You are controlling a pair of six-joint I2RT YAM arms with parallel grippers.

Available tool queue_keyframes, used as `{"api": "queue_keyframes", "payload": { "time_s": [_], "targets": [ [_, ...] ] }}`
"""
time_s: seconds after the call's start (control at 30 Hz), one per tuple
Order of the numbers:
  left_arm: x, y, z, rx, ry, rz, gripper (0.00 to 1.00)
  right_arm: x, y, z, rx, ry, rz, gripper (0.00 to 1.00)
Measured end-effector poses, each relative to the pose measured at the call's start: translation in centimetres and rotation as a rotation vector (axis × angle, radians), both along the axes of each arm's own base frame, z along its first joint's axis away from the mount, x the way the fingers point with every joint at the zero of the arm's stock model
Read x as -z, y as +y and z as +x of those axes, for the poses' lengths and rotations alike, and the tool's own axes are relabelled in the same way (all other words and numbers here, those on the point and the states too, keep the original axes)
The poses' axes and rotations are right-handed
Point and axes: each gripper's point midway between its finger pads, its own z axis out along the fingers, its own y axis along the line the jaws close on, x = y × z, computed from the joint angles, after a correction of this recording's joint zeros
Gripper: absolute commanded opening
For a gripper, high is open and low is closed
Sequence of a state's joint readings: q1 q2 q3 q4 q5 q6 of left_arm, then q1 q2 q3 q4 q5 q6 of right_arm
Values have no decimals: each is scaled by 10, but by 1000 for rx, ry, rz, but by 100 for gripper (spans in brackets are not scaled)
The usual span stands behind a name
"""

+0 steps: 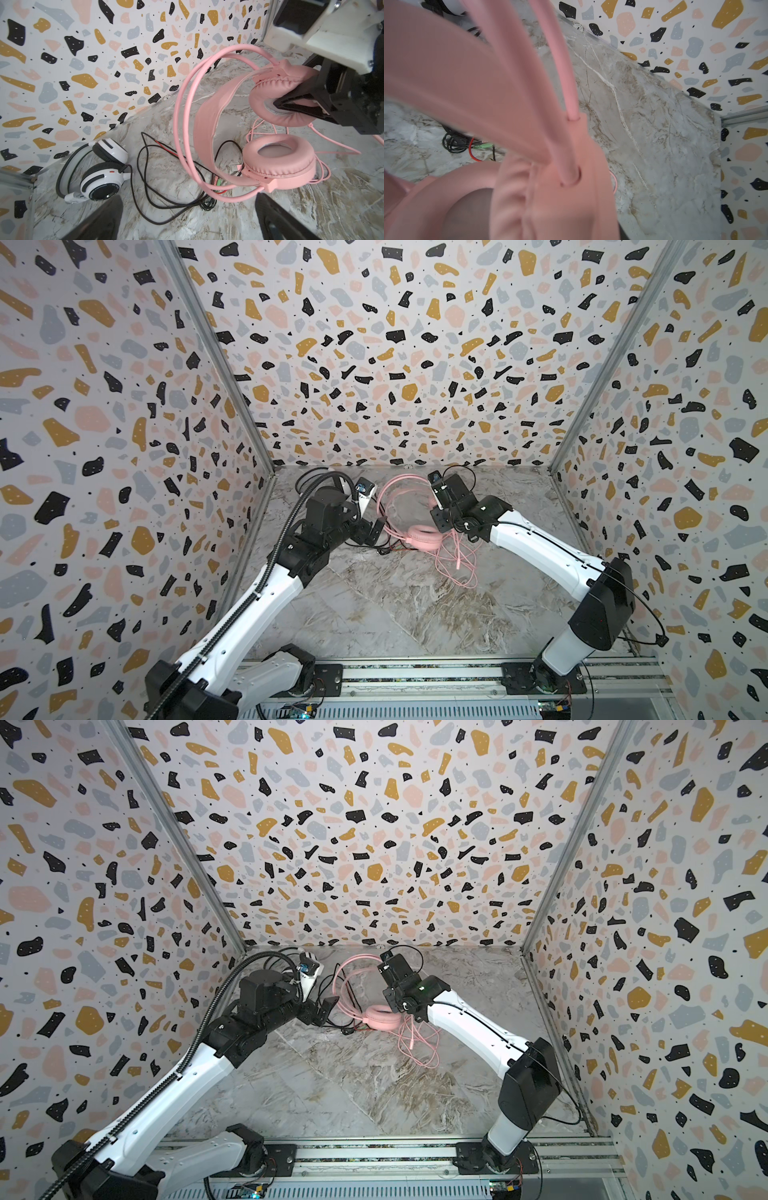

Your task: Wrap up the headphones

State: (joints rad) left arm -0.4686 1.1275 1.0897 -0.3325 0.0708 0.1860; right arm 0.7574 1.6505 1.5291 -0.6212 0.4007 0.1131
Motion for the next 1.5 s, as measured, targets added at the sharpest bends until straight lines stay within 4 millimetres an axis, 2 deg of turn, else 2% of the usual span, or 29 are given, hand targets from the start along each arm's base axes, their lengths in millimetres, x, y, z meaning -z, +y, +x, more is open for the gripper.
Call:
{"api": "queue_keyframes", "payload": {
  "time_s": [0.1,0.27,0.47,0.7,1.1,1.5],
  "targets": [
    [5,-10,6,40,20,22,100,1,5,-1,-15,-11,-35,18],
    [11,-13,7,79,6,73,100,6,13,-7,-52,0,-73,18],
    [14,-8,14,80,-36,156,100,4,30,-13,-109,-9,-89,18],
    [24,0,34,15,-27,246,100,13,47,-24,-179,8,-114,18],
    [37,9,36,-29,-11,318,98,9,58,-32,-250,11,-80,19],
    [43,13,38,-55,1,348,80,4,60,-39,-283,11,-59,19]
  ]
}}
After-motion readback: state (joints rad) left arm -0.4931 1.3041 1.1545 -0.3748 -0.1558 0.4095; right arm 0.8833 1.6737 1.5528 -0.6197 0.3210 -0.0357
